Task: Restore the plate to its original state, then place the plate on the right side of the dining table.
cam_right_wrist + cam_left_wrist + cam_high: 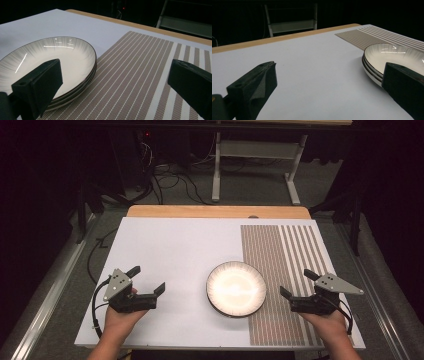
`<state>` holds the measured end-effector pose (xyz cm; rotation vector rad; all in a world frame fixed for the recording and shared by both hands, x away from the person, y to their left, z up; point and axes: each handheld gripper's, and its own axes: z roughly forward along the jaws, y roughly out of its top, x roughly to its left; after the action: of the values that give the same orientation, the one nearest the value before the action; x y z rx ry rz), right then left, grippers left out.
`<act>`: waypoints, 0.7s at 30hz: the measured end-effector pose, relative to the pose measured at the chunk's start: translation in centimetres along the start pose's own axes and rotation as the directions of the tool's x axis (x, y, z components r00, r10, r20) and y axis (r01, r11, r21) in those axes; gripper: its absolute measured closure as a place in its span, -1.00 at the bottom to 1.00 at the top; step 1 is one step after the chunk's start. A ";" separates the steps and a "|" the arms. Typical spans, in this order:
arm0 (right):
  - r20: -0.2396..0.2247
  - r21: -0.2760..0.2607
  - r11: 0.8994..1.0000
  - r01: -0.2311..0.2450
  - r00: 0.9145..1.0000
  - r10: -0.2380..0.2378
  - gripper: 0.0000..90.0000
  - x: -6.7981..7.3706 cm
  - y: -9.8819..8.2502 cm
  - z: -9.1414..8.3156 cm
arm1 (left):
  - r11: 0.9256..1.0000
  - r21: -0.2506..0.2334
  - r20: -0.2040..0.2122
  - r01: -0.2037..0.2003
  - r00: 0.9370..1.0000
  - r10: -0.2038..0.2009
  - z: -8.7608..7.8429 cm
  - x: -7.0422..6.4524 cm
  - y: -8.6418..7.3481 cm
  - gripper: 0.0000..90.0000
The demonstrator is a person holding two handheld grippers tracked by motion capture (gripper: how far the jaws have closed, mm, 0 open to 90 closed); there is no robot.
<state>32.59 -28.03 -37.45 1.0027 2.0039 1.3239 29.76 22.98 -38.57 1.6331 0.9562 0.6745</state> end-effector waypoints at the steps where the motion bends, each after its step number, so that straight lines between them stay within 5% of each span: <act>1: 0.003 -0.008 1.000 0.000 1.000 0.000 -0.94 0.1 0.1 0.0 | 1.000 0.010 0.007 -0.004 1.000 0.003 0.1 -0.2 0.0 -0.99; 4: 0.005 -0.009 1.000 0.003 1.000 -0.003 -0.74 0.2 0.1 -0.1 | 1.000 0.003 0.006 0.003 1.000 -0.003 0.1 -0.3 0.0 -1.00; 5: -0.001 -0.009 1.000 0.007 1.000 -0.007 -0.39 0.3 0.2 -0.1 | 1.000 -0.001 0.006 0.003 1.000 -0.003 0.1 -0.3 0.1 -1.00; 7: -0.009 -0.001 1.000 0.010 1.000 -0.010 -0.24 0.4 0.3 -0.1 | 1.000 -0.001 0.006 0.000 1.000 0.000 0.1 -0.3 0.1 -1.00; 9: -0.016 0.013 1.000 0.024 1.000 -0.024 0.12 0.5 0.4 -0.1 | 1.000 0.000 0.008 0.006 1.000 -0.006 0.3 -0.2 0.1 -1.00; 10: -0.016 0.013 1.000 0.024 1.000 -0.024 0.12 0.5 0.4 -0.1 | 1.000 0.000 0.008 0.006 1.000 -0.006 0.3 -0.2 0.1 -1.00; 11: -0.014 0.035 0.999 0.029 0.999 -0.029 0.35 0.6 0.4 -0.1 | 1.000 0.002 0.011 0.006 1.000 -0.006 0.3 -0.2 0.1 -1.00; 21: -0.094 0.104 0.993 0.050 0.995 -0.041 0.86 0.2 0.4 0.7 | 1.000 0.005 0.016 -0.001 1.000 0.001 0.2 -0.5 0.0 -1.00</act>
<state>33.10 -27.41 -37.30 0.9528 2.1737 1.2715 29.73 22.45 -38.57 1.6416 0.9462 0.6588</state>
